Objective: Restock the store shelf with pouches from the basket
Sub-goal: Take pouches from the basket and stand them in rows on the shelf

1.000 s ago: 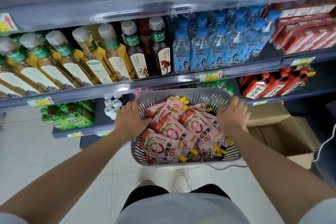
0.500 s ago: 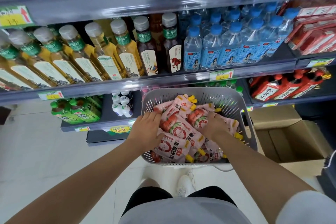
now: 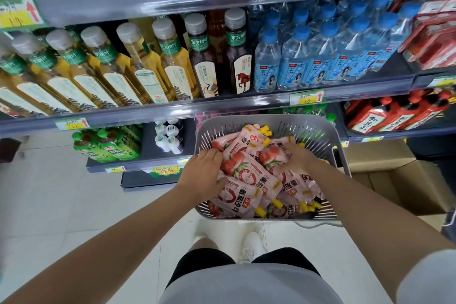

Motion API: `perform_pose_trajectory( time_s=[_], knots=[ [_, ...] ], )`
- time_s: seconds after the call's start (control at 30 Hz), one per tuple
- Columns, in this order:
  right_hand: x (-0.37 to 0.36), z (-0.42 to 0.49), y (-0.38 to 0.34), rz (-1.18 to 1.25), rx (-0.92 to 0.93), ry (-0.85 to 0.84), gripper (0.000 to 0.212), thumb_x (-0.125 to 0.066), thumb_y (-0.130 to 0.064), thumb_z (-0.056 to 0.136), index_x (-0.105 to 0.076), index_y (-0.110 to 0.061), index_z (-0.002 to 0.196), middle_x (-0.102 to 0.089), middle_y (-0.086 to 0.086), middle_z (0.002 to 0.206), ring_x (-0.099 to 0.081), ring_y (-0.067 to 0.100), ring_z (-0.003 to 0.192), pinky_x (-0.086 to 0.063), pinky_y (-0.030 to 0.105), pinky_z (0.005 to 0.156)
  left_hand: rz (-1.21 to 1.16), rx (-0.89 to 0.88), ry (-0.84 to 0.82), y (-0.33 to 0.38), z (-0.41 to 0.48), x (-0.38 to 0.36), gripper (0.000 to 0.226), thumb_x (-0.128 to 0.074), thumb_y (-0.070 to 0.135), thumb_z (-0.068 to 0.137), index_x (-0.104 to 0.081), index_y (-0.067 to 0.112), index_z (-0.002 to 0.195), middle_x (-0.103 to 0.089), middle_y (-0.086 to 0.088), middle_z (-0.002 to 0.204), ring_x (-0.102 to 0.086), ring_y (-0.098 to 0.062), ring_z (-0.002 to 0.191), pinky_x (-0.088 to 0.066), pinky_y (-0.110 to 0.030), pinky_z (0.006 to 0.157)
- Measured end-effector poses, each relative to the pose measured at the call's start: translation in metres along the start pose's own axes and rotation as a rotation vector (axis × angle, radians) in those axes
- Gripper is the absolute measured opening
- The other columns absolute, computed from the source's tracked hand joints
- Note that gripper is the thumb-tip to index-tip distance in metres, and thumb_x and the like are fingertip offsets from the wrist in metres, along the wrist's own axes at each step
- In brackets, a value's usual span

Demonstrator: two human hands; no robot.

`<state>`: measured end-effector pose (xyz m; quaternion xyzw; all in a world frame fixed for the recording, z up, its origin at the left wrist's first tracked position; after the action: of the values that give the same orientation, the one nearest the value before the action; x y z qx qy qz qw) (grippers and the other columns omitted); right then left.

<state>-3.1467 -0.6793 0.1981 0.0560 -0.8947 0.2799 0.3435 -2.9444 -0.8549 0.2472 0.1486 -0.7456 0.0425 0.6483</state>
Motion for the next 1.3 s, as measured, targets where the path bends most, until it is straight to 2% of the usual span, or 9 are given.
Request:
perform_pose_trajectory(
  time_s=[0.2, 0.3, 0.37, 0.53, 0.63, 0.73, 0.83, 1.03, 1.3],
  knots=[
    [0.033, -0.004, 0.0, 0.462, -0.143, 0.343, 0.077, -0.084, -0.024, 0.068, -0.045, -0.005, 0.13, -0.06, 0.015, 0.122, -0.06, 0.035, 0.109, -0.051, 0.051, 0.091, -0.063, 0.001, 0.066, 0.006, 0.014, 0.009, 0.049, -0.053, 0.047, 0.088, -0.047, 0.017, 0.126, -0.053, 0.0, 0.123, -0.046, -0.017, 0.114, -0.04, -0.035, 0.098],
    [0.027, -0.005, 0.005, 0.515, -0.255, 0.305, 0.045, -0.08, -0.017, 0.075, -0.053, 0.0, 0.108, -0.063, 0.02, 0.109, -0.064, 0.037, 0.1, -0.054, 0.049, 0.085, -0.052, -0.002, 0.066, 0.009, 0.02, 0.008, 0.045, -0.049, 0.045, 0.09, -0.048, 0.016, 0.124, -0.054, -0.001, 0.122, -0.047, -0.018, 0.113, -0.042, -0.035, 0.095],
    [0.017, -0.01, 0.012, 0.366, -0.301, 0.275, 0.034, -0.068, -0.012, 0.084, -0.052, 0.003, 0.11, -0.064, 0.024, 0.11, -0.064, 0.037, 0.1, -0.055, 0.039, 0.081, -0.037, -0.009, 0.056, 0.009, 0.022, 0.006, 0.046, -0.049, 0.047, 0.089, -0.049, 0.015, 0.123, -0.054, -0.002, 0.122, -0.047, -0.02, 0.112, -0.042, -0.036, 0.094],
    [0.015, -0.02, 0.013, -0.525, -0.031, 0.229, 0.079, -0.069, -0.005, 0.077, -0.024, -0.014, 0.141, -0.043, 0.019, 0.137, -0.053, 0.036, 0.117, -0.051, 0.043, 0.088, -0.011, -0.005, 0.029, 0.009, 0.025, 0.005, 0.049, -0.05, 0.047, 0.089, -0.047, 0.014, 0.125, -0.053, -0.003, 0.123, -0.048, -0.02, 0.113, -0.042, -0.037, 0.095],
    [0.018, -0.011, 0.006, -1.005, 0.266, 0.099, 0.102, -0.071, -0.007, 0.075, -0.007, -0.029, 0.151, -0.008, 0.012, 0.157, -0.015, 0.032, 0.144, -0.023, 0.052, 0.114, -0.015, 0.004, 0.025, 0.01, 0.023, 0.004, 0.048, -0.049, 0.045, 0.089, -0.048, 0.013, 0.126, -0.053, -0.003, 0.124, -0.047, -0.02, 0.113, -0.042, -0.037, 0.094],
    [0.016, 0.002, -0.007, -1.237, 0.481, -0.026, 0.103, -0.075, -0.016, 0.075, -0.006, -0.033, 0.151, -0.001, 0.005, 0.16, -0.002, 0.026, 0.147, -0.01, 0.053, 0.116, -0.008, -0.003, 0.041, 0.01, 0.022, 0.004, 0.044, -0.05, 0.043, 0.09, -0.049, 0.014, 0.123, -0.054, -0.002, 0.122, -0.048, -0.019, 0.111, -0.042, -0.035, 0.093],
    [0.015, 0.011, -0.019, -1.322, 0.6, -0.112, 0.099, -0.079, -0.017, 0.069, -0.02, -0.035, 0.147, -0.014, 0.003, 0.156, -0.007, 0.025, 0.146, -0.009, 0.05, 0.117, -0.014, 0.009, 0.059, 0.008, 0.021, 0.005, 0.042, -0.05, 0.044, 0.09, -0.051, 0.016, 0.121, -0.055, -0.001, 0.12, -0.049, -0.018, 0.109, -0.043, -0.034, 0.093],
    [0.009, 0.024, -0.027, -1.45, 0.584, -0.281, 0.107, -0.083, -0.022, 0.064, -0.019, -0.033, 0.149, -0.008, 0.005, 0.159, -0.009, 0.026, 0.145, -0.013, 0.05, 0.117, 0.04, -0.019, 0.025, 0.008, 0.02, 0.002, 0.043, -0.046, 0.041, 0.091, -0.048, 0.015, 0.125, -0.052, -0.003, 0.127, -0.048, -0.021, 0.114, -0.04, -0.036, 0.094],
    [0.041, 0.016, -0.021, -1.325, 0.75, -0.17, 0.095, -0.076, -0.029, 0.071, -0.02, -0.016, 0.146, -0.034, 0.007, 0.148, -0.03, 0.025, 0.137, -0.024, 0.044, 0.112, 0.081, -0.222, -0.044, 0.021, 0.05, -0.003, 0.05, -0.048, 0.038, 0.093, -0.039, 0.016, 0.136, -0.047, -0.005, 0.137, -0.043, -0.023, 0.124, -0.033, -0.039, 0.103]
  ],
)
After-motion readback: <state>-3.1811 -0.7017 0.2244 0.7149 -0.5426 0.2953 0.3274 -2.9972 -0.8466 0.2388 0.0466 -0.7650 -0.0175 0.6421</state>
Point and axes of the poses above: each hand's wrist, its own z-axis towards the middle knuckle, its own x-axis out of the back of the hand, y = z × x, the point moved 1 cm from there along z, towards the middle knuckle
